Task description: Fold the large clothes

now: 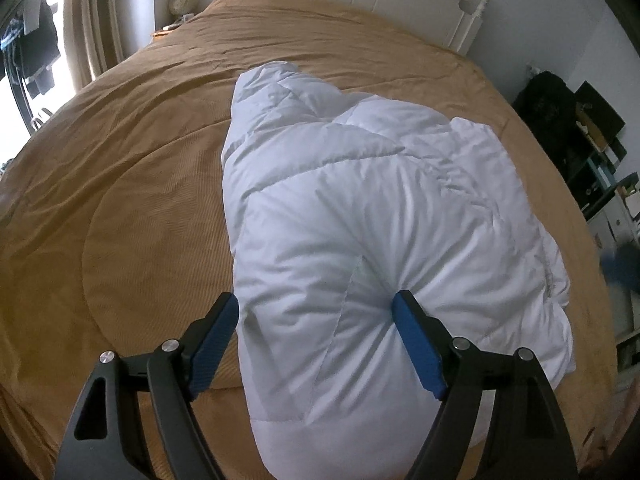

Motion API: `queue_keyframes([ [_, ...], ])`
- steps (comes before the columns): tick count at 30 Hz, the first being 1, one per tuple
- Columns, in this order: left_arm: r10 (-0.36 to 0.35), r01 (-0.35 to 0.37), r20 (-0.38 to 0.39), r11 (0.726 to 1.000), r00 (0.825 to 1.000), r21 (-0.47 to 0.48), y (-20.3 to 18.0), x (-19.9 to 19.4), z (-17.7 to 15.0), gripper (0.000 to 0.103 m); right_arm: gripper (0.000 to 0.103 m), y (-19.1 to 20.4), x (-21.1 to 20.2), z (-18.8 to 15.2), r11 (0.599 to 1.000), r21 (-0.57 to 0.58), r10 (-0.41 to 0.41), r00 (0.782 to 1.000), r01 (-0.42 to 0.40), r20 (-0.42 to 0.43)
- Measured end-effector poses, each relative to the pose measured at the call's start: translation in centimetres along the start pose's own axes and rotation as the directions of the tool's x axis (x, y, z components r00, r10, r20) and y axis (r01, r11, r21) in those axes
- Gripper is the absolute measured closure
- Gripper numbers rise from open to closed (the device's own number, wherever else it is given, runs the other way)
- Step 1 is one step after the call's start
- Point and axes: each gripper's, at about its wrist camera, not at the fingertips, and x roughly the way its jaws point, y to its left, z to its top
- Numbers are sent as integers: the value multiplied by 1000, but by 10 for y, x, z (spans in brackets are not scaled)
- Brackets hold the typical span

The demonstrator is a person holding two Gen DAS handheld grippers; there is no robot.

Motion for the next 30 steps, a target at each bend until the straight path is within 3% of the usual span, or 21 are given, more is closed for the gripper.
queue_keyframes([
  [1, -2, 2, 0, 1000, 1000, 2, 0, 1, -1, 23, 3, 18, 7, 11, 998, -60, -19, 1000, 19, 2],
  [2, -3, 3, -1, 1000, 1000, 3, 0, 1, -3, 23, 4, 35, 17, 5, 996, -94, -8, 1000, 7, -10],
  [4, -3, 3, -6, 1000, 1000, 15, -1, 1, -6, 23, 13, 61, 34, 31, 989, -146, 21, 999, -27, -45],
  [5, 2, -1, -3, 1000, 1000, 29, -2, 0, -8, 23, 16, 74, 52, 23, 985, -168, 16, 998, -25, -55],
  [8, 23, -24, 12, 996, 1000, 82, -8, -3, -16, 23, 22, 114, 101, 38, 968, -248, -61, 991, 30, -117],
  [12, -5, 6, -2, 993, 1000, 120, -10, -2, -25, 22, 23, 114, 168, 52, 925, -334, -257, 946, 182, -197],
  [15, -52, 55, -35, 994, 998, 93, -5, 3, -25, 14, 16, 88, 195, 65, 945, -254, -266, 932, 204, -244],
  [20, -53, 58, -58, 994, 997, 93, -2, 8, -33, 14, 16, 51, 183, 67, 934, -179, -344, 911, 308, -229],
  [22, -53, 58, -58, 994, 997, 94, 0, 9, -35, 14, 28, 49, 151, 59, 947, -140, -315, 924, 290, -216],
  [27, -36, 42, -62, 994, 997, 96, -3, 9, -32, 13, 28, 89, 87, 11, 954, -201, -252, 959, 224, -127],
  [30, -4, 10, -48, 992, 999, 127, -10, 4, -37, 13, 28, 108, 68, -18, 944, -247, -253, 961, 220, -112],
])
